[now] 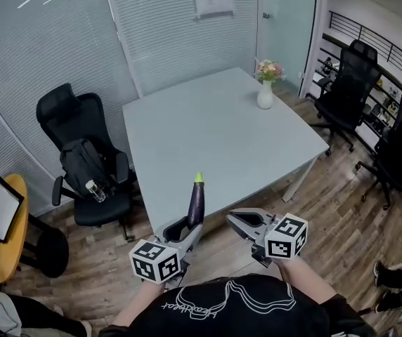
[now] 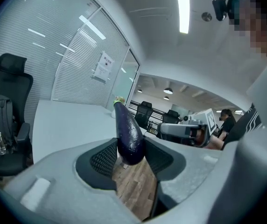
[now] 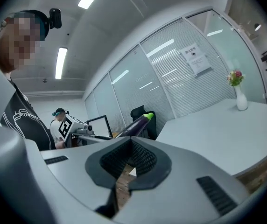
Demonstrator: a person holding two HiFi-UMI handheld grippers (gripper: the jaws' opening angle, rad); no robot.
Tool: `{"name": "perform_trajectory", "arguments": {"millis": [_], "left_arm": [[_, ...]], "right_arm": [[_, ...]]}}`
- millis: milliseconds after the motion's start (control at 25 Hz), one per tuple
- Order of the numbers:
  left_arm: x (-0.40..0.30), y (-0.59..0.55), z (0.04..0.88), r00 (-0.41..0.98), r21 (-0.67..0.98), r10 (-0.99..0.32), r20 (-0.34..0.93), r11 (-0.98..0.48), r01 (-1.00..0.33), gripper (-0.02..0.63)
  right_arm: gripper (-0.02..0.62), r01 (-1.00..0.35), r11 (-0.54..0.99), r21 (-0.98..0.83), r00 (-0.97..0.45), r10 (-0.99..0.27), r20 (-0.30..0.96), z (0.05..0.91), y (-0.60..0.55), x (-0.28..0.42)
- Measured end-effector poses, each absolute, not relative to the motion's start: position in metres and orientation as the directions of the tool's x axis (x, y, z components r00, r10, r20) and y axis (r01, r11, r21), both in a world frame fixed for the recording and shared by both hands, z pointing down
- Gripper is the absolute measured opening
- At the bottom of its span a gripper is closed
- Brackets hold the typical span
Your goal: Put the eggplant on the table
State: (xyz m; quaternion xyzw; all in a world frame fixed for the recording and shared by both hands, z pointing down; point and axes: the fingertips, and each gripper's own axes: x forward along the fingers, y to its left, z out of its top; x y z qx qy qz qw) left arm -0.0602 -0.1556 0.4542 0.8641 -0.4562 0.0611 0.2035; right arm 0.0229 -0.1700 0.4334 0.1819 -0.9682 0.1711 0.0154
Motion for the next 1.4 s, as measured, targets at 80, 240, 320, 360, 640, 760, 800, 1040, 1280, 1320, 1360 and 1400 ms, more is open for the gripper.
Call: {"name": "perform_trajectory", "arguments": {"millis": [80, 240, 320, 360, 640, 760, 800, 1040, 1280, 1320, 1360, 1400], "left_arm": [[-0.063, -0.164, 0.449, 0.576, 0.301, -0.773, 0.268, -0.501, -0.812, 0.19], [-0.077, -0.181, 0.451, 0.538, 0.261, -0.8, 0.264, -0.478, -0.839, 0.191], [-0.082, -0.189, 0.459, 0.544, 0.279, -0.794, 0.271, -0.476, -0.834, 0.191], [-0.084, -0.193, 0.462, 0.548, 0.29, -0.791, 0.272, -0.476, -0.83, 0.19], [-0.105, -0.244, 0.485, 0.546, 0.317, -0.786, 0.292, -0.459, -0.83, 0.192], [-0.106, -0.271, 0.498, 0.556, 0.335, -0.775, 0.302, -0.459, -0.823, 0.192], [-0.106, -0.279, 0.503, 0.559, 0.341, -0.771, 0.306, -0.459, -0.82, 0.192], [-0.114, -0.324, 0.537, 0.552, 0.358, -0.752, 0.361, -0.434, -0.826, 0.192], [-0.118, -0.36, 0.578, 0.547, 0.399, -0.727, 0.415, -0.395, -0.828, 0.192], [-0.117, -0.366, 0.584, 0.55, 0.407, -0.721, 0.422, -0.392, -0.825, 0.192], [-0.117, -0.371, 0.589, 0.551, 0.408, -0.715, 0.43, -0.39, -0.826, 0.192], [-0.116, -0.376, 0.594, 0.548, 0.4, -0.71, 0.442, -0.39, -0.829, 0.192]], "right_arm": [[0.009, -0.366, 0.882, -0.296, -0.93, -0.355, 0.094, 0.429, -0.18, 0.023], [0.009, -0.37, 0.884, -0.285, -0.929, -0.359, 0.092, 0.428, -0.189, 0.019], [0.009, -0.369, 0.877, -0.306, -0.929, -0.358, 0.094, 0.434, -0.192, 0.017], [0.009, -0.375, 0.872, -0.314, -0.927, -0.363, 0.1, 0.438, -0.196, 0.016], [0.009, -0.441, 0.837, -0.324, -0.898, -0.404, 0.176, 0.464, -0.235, 0.008], [0.009, -0.48, 0.816, -0.321, -0.876, -0.433, 0.212, 0.478, -0.255, 0.011], [0.009, -0.492, 0.807, -0.328, -0.87, -0.441, 0.219, 0.482, -0.263, 0.013], [0.009, -0.529, 0.758, -0.382, -0.848, -0.466, 0.25, 0.508, -0.298, 0.014], [0.009, -0.563, 0.716, -0.412, -0.826, -0.485, 0.285, 0.53, -0.319, 0.022], [0.009, -0.567, 0.71, -0.417, -0.824, -0.487, 0.291, 0.534, -0.322, 0.023], [0.009, -0.571, 0.705, -0.421, -0.821, -0.489, 0.296, 0.537, -0.326, 0.025], [0.009, -0.577, 0.699, -0.423, -0.817, -0.491, 0.302, 0.54, -0.329, 0.027]]}}
